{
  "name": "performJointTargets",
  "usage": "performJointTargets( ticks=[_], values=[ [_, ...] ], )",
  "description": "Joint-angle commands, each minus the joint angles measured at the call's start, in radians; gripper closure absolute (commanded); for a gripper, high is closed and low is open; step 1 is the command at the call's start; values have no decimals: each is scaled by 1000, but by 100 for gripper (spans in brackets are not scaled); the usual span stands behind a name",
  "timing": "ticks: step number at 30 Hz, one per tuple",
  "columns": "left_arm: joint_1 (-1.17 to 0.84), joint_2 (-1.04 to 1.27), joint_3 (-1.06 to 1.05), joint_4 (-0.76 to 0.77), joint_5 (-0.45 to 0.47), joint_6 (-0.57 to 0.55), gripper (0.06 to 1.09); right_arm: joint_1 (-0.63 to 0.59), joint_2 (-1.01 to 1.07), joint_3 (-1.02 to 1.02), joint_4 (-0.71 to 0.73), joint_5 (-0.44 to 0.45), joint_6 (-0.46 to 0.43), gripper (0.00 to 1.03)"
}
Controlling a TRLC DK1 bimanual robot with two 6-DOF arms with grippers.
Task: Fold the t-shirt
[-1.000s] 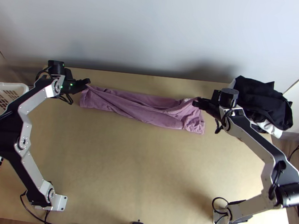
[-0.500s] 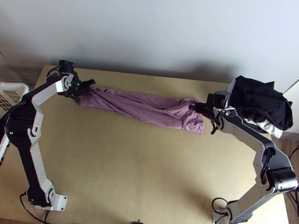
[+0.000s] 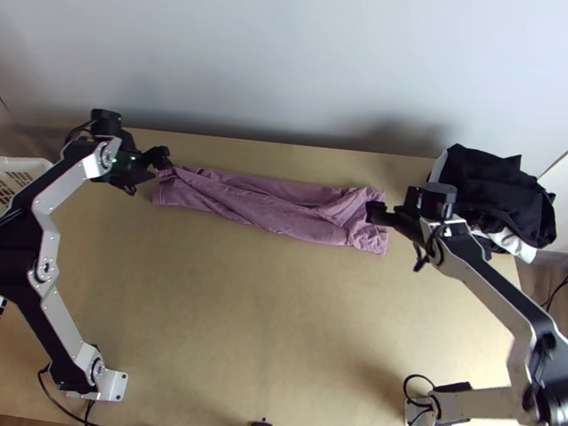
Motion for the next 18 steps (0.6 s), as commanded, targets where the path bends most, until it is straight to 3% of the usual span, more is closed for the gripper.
performJointTargets(
  ticks=[1, 10, 18],
  values=[
    [33, -68, -98, -3, 49, 32, 29, -1, -217, -44, -92, -1, 9, 4],
    [92, -54, -127, 0, 68, 78, 29, 28, -349, 18, -247, -1, 11, 4],
    [112, -49, -139, 65, 101, 88, 29, 34, -349, 50, -275, -2, 35, 4]
  ],
)
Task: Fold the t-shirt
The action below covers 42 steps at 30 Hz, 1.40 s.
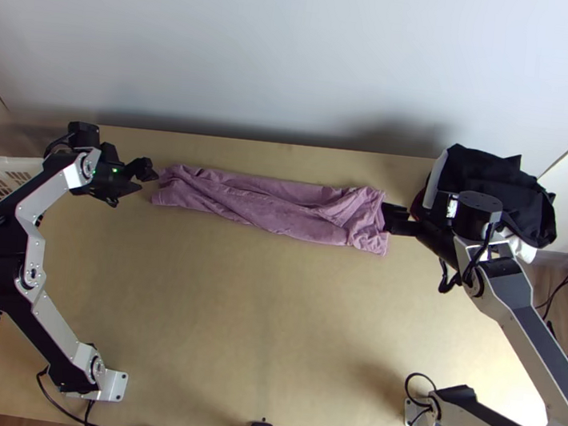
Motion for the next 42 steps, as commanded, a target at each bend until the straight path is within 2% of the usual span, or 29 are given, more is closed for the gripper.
performJointTargets(
  ticks=[1, 4, 13, 23, 28, 30, 32, 33, 35, 37, 42],
  values=[
    [10, 3, -18, 59, 28, 8, 29, 6, -24, 35, -43, -1, 24, 4],
    [-2, 32, -6, 72, 77, -4, 29, 8, -24, 66, -89, -1, 23, 4],
    [-60, 66, -14, 72, 112, -7, 29, 3, -37, 162, -206, -1, 9, 4],
    [-76, 109, -27, 65, 135, 17, 29, 5, -40, 205, -245, -1, 14, 4],
    [-96, 126, -6, 62, 168, -27, 31, 5, -44, 204, -253, -1, 14, 4],
    [-111, 124, -6, 62, 181, -39, 39, 3, -49, 202, -255, -1, 12, 4],
    [-128, 126, -7, 62, 198, -53, 40, 2, -56, 202, -258, -1, 14, 4],
    [-136, 124, -14, 67, 208, -59, 48, 2, -61, 201, -259, -1, 14, 4],
    [-149, 129, -15, 76, 214, -88, 73, -1, -70, 198, -261, -1, 14, 4],
    [-163, 134, -15, 78, 220, -93, 103, -3, -78, 198, -268, -1, 14, 4],
    [-148, 100, -44, 79, 220, -87, 104, -5, -92, 201, -275, -1, 15, 4]
  ],
)
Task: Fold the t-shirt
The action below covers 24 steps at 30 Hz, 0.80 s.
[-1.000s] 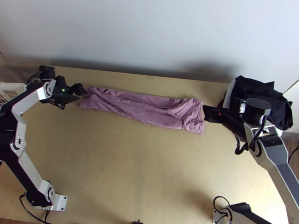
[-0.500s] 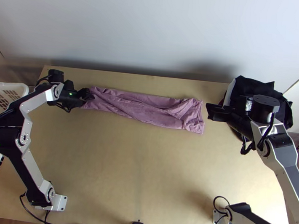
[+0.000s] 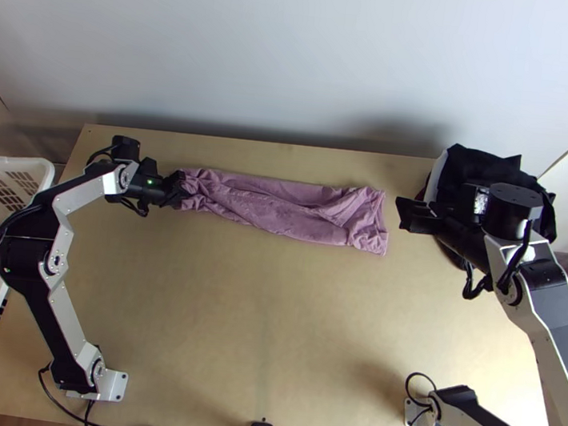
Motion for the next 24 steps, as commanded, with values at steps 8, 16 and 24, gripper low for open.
performJointTargets(
  ticks=[8, 16, 24],
  values=[
    [151, -180, -148, -32, 20, 86, 104, -2, -40, -28, 0, 1, 17, 5],
    [306, -315, -275, -175, 31, 267, 104, 1, -70, -58, 4, -2, 22, 5],
    [465, -441, -292, -377, 51, 459, 104, 6, -106, -89, 4, -2, 20, 5]
  ],
)
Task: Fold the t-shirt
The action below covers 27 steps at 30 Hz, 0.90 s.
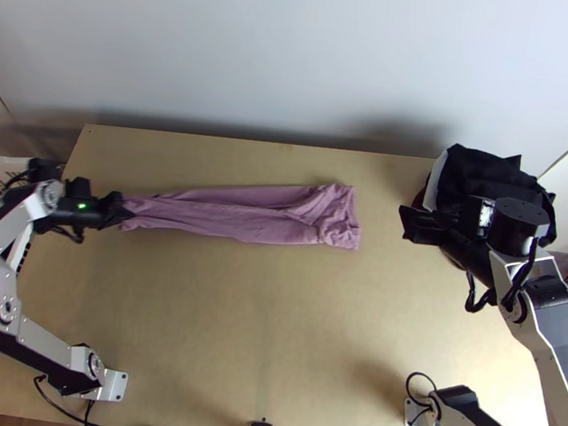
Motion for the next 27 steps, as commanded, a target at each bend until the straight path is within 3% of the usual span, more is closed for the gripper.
performJointTargets(
  ticks=[1, 8, 13, 20, 27],
  values=[
    [143, -113, -25, -160, 11, 169, 104, 8, -30, -28, 0, -1, 0, 5],
    [95, -142, 134, -294, 10, 200, 104, 16, -35, -42, 5, -1, 0, 5],
    [-95, -150, 241, -292, -9, 88, 104, 16, -41, -53, 15, -3, 5, 5],
    [-421, -110, 301, -171, -110, -98, 104, 7, -78, -95, 19, -3, 8, 5],
    [-708, -10, 406, -109, -194, -210, 104, -15, -131, -151, 20, -3, 11, 5]
  ],
)
